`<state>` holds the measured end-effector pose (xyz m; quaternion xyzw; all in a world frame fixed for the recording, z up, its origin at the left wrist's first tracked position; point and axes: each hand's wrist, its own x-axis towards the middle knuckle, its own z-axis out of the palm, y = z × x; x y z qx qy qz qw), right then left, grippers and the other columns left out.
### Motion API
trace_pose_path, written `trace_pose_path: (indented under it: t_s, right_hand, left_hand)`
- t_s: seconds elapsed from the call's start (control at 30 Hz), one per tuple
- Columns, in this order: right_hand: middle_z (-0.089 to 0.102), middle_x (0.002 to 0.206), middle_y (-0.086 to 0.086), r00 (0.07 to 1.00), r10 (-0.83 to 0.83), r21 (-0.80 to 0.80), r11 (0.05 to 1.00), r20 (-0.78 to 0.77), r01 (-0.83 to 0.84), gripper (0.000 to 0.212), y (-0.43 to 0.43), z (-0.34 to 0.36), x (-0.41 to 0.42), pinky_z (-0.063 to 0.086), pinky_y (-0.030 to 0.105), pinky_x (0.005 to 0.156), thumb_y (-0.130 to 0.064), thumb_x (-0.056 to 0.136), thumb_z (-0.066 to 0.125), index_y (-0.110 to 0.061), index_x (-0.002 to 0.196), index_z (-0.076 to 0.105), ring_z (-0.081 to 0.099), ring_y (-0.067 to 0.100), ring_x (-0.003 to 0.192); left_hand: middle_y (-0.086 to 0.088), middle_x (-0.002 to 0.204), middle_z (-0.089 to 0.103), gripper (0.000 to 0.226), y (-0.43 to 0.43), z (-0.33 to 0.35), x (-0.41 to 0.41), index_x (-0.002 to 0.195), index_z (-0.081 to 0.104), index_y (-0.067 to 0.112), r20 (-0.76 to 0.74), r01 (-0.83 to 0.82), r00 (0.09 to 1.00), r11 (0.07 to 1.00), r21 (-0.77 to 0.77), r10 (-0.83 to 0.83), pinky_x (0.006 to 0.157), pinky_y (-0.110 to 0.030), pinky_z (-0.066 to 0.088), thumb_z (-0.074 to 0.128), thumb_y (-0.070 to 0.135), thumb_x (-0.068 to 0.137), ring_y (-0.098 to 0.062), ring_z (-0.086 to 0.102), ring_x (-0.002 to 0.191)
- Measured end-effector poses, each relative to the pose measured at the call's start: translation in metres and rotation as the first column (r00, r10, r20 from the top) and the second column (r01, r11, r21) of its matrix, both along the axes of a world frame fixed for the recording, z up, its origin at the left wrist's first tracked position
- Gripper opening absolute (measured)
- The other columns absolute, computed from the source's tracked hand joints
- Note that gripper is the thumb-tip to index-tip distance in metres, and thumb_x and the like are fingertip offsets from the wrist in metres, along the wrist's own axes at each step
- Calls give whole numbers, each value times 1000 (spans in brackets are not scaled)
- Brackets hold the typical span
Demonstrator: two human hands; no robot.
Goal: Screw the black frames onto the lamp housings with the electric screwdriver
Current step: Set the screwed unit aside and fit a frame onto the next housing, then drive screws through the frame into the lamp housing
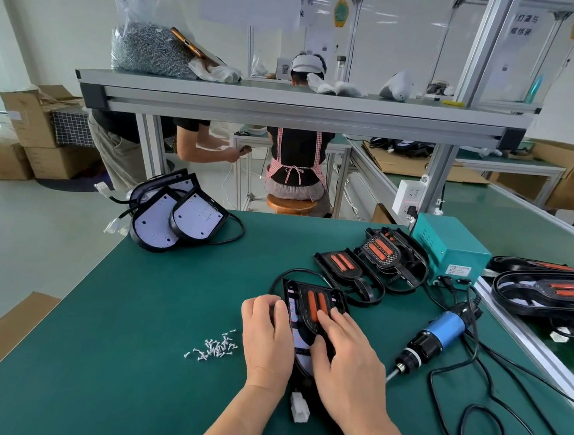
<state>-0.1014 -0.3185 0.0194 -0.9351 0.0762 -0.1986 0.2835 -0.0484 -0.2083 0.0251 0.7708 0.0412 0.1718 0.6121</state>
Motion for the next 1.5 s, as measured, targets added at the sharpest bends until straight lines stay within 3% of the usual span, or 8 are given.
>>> trace_pose_path:
  t_s: [0.2,0.4,0.63,1.0,1.07,1.17,1.3,1.5]
  right_hand:
    - [53,149,-3,998,17,-3,1000,54,-17,45,3,2,-10,31,34,115,-27,99,41,-22,139,62,39,16,143]
    - [47,152,-9,998,45,35,998,32,-46,56,4,4,-12,23,37,117,-37,92,37,-22,142,58,30,17,147]
    - [37,158,-12,993,114,47,992,7,-114,57,1,2,-13,19,32,122,-29,92,46,-28,149,49,31,11,147]
    - [47,153,-6,992,85,53,995,90,-90,55,5,2,-25,26,41,120,-40,95,42,-22,145,55,34,15,147]
    - [49,150,-4,986,5,131,991,168,-28,57,-1,6,-24,26,41,121,-48,96,43,-19,143,56,33,15,147]
    - [47,144,4,952,-194,196,969,238,149,53,-27,11,-17,31,39,116,-35,95,62,-10,142,53,36,21,137]
    - [42,142,18,880,-472,249,859,52,446,66,-80,16,-6,33,49,108,-29,88,72,-4,142,44,33,35,130]
    - [39,139,25,813,-524,205,792,-253,575,93,-121,16,9,47,49,97,-47,90,69,-6,156,18,48,44,120]
  left_hand:
    - [7,99,57,20,13,5,7,93,70,18,33,-35,999,987,155,30,76,-12,36,54,7,97,-10,57,93]
    - [2,100,70,18,71,20,34,99,70,21,-262,102,962,802,589,70,83,-35,52,55,14,90,-26,57,103]
    - [1,97,66,7,93,21,36,87,65,20,-434,273,901,759,592,15,75,-31,53,70,18,83,-21,64,89]
    - [-7,107,61,14,93,18,35,89,60,13,-362,280,932,563,778,36,74,-31,48,52,3,91,-26,60,94]
    - [-7,104,60,13,91,17,33,90,58,11,-319,245,948,594,766,20,71,-33,46,48,3,93,-26,58,90]
    - [-3,90,60,14,80,16,22,86,53,12,-131,77,991,787,612,4,64,-37,43,46,3,95,-24,53,79]
    - [8,79,59,20,50,13,3,81,53,18,110,-44,994,937,347,6,63,-29,41,56,4,94,-15,55,77]
    - [9,89,61,28,30,-4,-5,96,59,21,247,-43,969,963,266,-25,81,-30,44,66,-5,89,-17,60,86]
